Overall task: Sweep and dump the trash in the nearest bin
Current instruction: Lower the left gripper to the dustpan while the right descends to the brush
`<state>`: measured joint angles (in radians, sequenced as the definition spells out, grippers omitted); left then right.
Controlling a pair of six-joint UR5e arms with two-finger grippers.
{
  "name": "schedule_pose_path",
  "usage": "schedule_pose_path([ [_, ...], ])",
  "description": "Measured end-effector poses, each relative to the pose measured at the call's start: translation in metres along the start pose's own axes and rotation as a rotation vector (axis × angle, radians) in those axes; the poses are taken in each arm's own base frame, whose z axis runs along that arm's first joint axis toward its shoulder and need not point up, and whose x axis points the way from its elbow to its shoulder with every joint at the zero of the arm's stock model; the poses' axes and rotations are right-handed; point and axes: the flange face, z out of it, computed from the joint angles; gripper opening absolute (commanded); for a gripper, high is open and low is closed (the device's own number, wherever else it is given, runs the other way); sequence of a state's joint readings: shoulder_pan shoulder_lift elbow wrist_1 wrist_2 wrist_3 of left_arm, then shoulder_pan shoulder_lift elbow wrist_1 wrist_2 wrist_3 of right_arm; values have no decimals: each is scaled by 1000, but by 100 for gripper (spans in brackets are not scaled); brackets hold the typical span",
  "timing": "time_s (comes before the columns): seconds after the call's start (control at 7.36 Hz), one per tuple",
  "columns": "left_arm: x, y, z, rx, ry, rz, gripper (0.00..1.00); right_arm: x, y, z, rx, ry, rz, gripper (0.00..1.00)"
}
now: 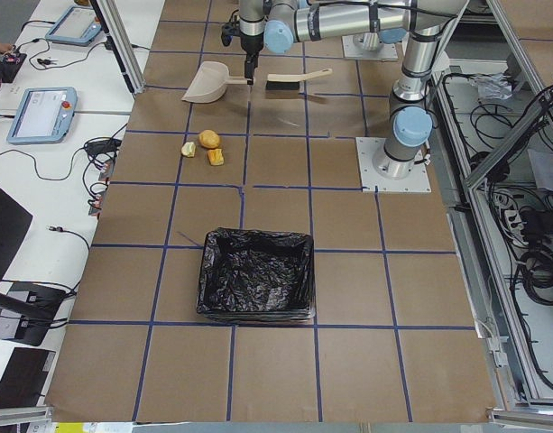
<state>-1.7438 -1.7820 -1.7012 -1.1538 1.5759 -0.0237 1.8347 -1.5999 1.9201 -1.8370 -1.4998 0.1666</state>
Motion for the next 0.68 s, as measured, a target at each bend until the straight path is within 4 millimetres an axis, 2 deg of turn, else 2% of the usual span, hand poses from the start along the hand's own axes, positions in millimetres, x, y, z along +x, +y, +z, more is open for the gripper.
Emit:
schedule_pose_path([
  [0.27,23,-27,43,83,8,11,100,-18,33,40,41,-37,-41,100],
  [0.41,30,-35,59,103,16,-9,100,-25,48,63,65,-53,-55,100],
  [0.54,41,-40,69,110,23,-20,100,-30,59,76,78,-62,-57,100],
  [0.68,62,-40,73,113,30,-22,100,-35,66,83,80,-64,-58,100],
])
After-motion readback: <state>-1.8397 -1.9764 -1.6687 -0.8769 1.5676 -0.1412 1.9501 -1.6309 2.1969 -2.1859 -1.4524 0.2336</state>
